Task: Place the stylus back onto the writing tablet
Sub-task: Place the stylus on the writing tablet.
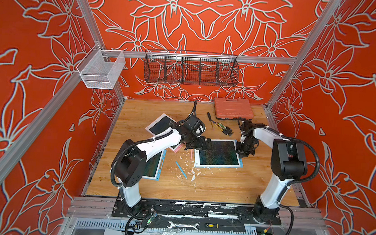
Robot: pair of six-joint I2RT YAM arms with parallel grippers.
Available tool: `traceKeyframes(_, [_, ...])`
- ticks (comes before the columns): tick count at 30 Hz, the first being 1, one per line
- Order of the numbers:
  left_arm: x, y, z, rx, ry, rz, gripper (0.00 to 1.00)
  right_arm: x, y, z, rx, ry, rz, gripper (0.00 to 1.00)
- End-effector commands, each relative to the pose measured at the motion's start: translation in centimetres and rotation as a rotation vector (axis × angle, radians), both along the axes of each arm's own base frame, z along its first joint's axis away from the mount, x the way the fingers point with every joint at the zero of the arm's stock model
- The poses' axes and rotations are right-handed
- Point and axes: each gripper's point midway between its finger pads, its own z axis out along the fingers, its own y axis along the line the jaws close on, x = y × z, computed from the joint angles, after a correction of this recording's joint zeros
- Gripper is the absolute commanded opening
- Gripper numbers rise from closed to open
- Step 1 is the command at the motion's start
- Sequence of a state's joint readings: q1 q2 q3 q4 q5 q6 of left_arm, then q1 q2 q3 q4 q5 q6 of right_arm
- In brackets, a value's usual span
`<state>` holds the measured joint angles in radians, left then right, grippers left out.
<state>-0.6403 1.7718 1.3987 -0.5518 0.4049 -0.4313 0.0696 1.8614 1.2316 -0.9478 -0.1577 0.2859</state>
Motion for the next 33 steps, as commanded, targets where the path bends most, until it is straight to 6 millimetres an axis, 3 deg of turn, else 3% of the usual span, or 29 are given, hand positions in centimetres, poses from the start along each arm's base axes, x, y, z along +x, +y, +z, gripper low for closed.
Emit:
traceKeyframes(1, [0.2,0.2,1.5,-0.012,-0.025,0.002,0.97,0.3,-0.3,-0.2,-0.029,0.005,0.004,0.04])
traceKeyframes(11, [0.3,0.1,1.6,-0.012,-0.028,0.001,0.97,0.3,-0.6,-0.8,-0.042,0.017,0.013,0.03])
traceKeyframes(22, [0.5,-0.1,1.3,-0.006,-0.022,-0.004,0.97,3.7,-0.3,3.0,-0.029,-0.096,0.013,0.09])
traceKeyframes(33, [0.6,0.1,1.1,0.012,-0.018,0.004,0.97,5.4,-0.5,1.6,-0.052,-0.077,0.021,0.08])
